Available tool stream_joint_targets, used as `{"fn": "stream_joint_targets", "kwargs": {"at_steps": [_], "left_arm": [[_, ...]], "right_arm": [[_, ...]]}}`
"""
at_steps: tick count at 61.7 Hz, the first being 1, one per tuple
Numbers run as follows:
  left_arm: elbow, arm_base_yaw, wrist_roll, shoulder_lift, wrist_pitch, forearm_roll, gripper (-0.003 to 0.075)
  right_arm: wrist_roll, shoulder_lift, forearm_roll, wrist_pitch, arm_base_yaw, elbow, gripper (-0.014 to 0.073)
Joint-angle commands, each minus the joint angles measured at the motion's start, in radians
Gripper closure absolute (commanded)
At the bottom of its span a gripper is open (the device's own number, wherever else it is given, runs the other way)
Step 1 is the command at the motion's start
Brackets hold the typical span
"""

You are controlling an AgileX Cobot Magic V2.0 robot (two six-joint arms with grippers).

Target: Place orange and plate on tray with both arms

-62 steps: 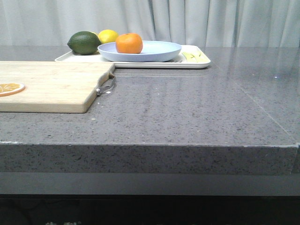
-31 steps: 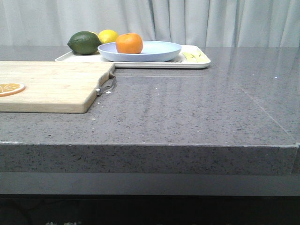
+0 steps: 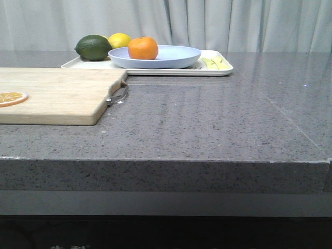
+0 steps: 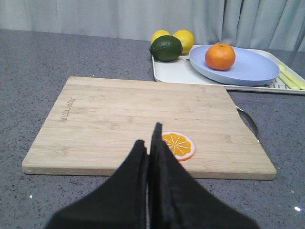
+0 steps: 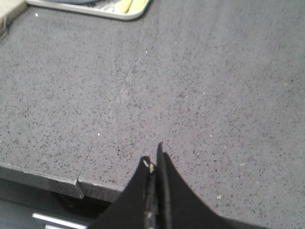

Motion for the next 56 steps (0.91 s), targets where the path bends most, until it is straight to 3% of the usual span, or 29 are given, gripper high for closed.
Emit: {"fn": "stream_joint_targets", "kwargs": {"at_steps": [1, 56], "left_arm": [[-0.026, 0.003, -0.007, 0.010, -0.083, -0.008, 0.0738], [-0.026, 0.003, -0.007, 0.010, -0.083, -0.016, 0.0738]], "right_arm": [[-0.012, -0.060, -0.003, -0.141, -0.004, -0.003, 0.0655], [-0.012, -0.119, 0.001, -0.153, -0.004, -0.003, 0.0655]]}}
